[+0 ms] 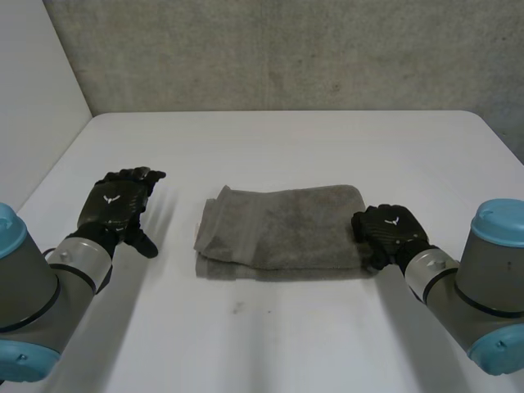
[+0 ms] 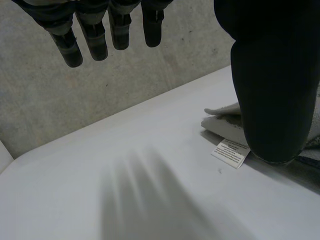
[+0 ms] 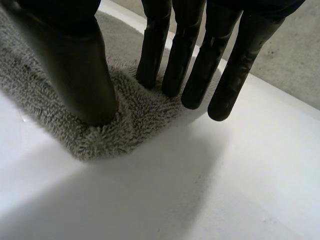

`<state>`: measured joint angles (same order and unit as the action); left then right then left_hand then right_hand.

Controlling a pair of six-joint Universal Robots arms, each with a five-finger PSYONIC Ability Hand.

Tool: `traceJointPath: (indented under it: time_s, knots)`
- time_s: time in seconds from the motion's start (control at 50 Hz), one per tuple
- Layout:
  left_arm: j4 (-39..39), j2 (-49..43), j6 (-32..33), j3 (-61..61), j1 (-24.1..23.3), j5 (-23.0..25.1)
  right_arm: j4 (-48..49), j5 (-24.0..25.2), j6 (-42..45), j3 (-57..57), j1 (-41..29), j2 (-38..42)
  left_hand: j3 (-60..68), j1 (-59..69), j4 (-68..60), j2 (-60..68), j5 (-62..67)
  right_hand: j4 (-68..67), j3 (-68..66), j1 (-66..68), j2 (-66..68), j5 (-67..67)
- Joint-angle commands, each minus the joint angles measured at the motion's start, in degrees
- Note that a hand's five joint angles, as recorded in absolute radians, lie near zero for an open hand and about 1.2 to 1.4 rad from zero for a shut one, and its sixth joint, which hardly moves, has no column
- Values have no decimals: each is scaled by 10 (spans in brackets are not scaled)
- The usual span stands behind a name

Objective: Fold the towel.

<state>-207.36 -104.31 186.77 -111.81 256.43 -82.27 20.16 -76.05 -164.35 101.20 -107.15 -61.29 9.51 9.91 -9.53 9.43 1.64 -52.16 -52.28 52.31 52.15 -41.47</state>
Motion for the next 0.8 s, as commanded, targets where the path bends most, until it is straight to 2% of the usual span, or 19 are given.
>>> traceJointPath:
  time_s: [0.02, 0.04, 0.08, 0.26, 0.28, 0.32, 0.34, 0.36, 0.38, 0.52, 0.62, 0.68, 0.7, 0.72, 0.76, 0.78, 0.8]
  knots:
    - [0, -1, 0, 0, 1, 0, -3, 1, -6, -4, 1, 15, 5, 1, -5, 6, -16, 89, 90, -90, -89, 82]
    - [0, -1, 0, 0, 1, 0, -5, -1, -7, -3, 1, 14, 5, 1, -5, 6, -16, 163, 164, -164, -163, 156]
    - [0, -1, 0, -1, 1, 0, -8, -1, -7, 0, 0, 12, 5, 1, -5, 6, -16, 188, 190, -190, -188, 182]
    - [-1, -1, 0, -3, 1, 0, -10, 0, -22, 7, 2, 8, 5, 1, -5, 6, -16, 152, 153, -153, -151, 145]
    - [-1, -1, 1, -3, 1, 0, -10, 2, -29, 7, 4, 8, 5, 1, -5, 6, -16, 103, 105, -105, -103, 96]
    - [-2, -1, 1, -3, 1, 0, -3, 2, -42, 5, 5, 9, 5, 1, -5, 6, -16, -74, -73, 73, 75, -81]
    - [-3, 0, 1, -3, 1, 0, -3, 2, -42, 5, 5, 9, 5, 1, -5, 6, -16, -75, -74, 74, 76, -82]
    - [-3, 0, 1, -3, 1, 0, -3, -1, -45, 3, 7, 9, 5, 1, -5, 6, -16, -234, -232, 232, 234, -241]
    - [-3, 0, 1, -3, 1, 0, -3, -6, -45, 1, 10, 8, 5, 1, -5, 6, -16, -278, -277, 276, 278, -285]
    - [-1, 8, 2, -2, 0, -3, -11, -43, -26, -5, 26, -30, 5, 1, -5, 6, -16, -278, -277, 277, 279, -285]
    - [6, 40, 3, 12, -3, -3, -11, -52, 38, -32, 19, -72, 5, 1, -5, 6, -16, -278, -277, 277, 279, -285]
    - [13, 59, 1, 38, -14, -4, -14, -52, 83, -77, -21, -72, 5, 1, -5, 6, -16, -278, -277, 277, 279, -285]
    - [21, 64, 1, 54, -20, -4, -18, -52, 103, -104, -64, -64, 5, 1, -5, 6, -16, -278, -277, 277, 279, -285]
    - [34, 70, 1, 71, -26, -9, -18, -52, 104, -104, -64, -64, 5, 1, -5, 6, -16, -278, -277, 277, 279, -285]
    - [48, 75, 1, 89, -30, -15, -35, -51, 129, -174, -152, -18, 5, 1, -5, 6, -16, -278, -277, 277, 279, -285]
    - [61, 75, 1, 108, -35, -23, -35, -51, 129, -174, -153, -18, 5, 1, -5, 6, -16, -278, -277, 277, 279, -285]
    - [61, 75, 1, 108, -35, -23, -49, -50, 140, -207, -183, 6, 5, 1, -5, 6, -16, -278, -277, 277, 279, -285]
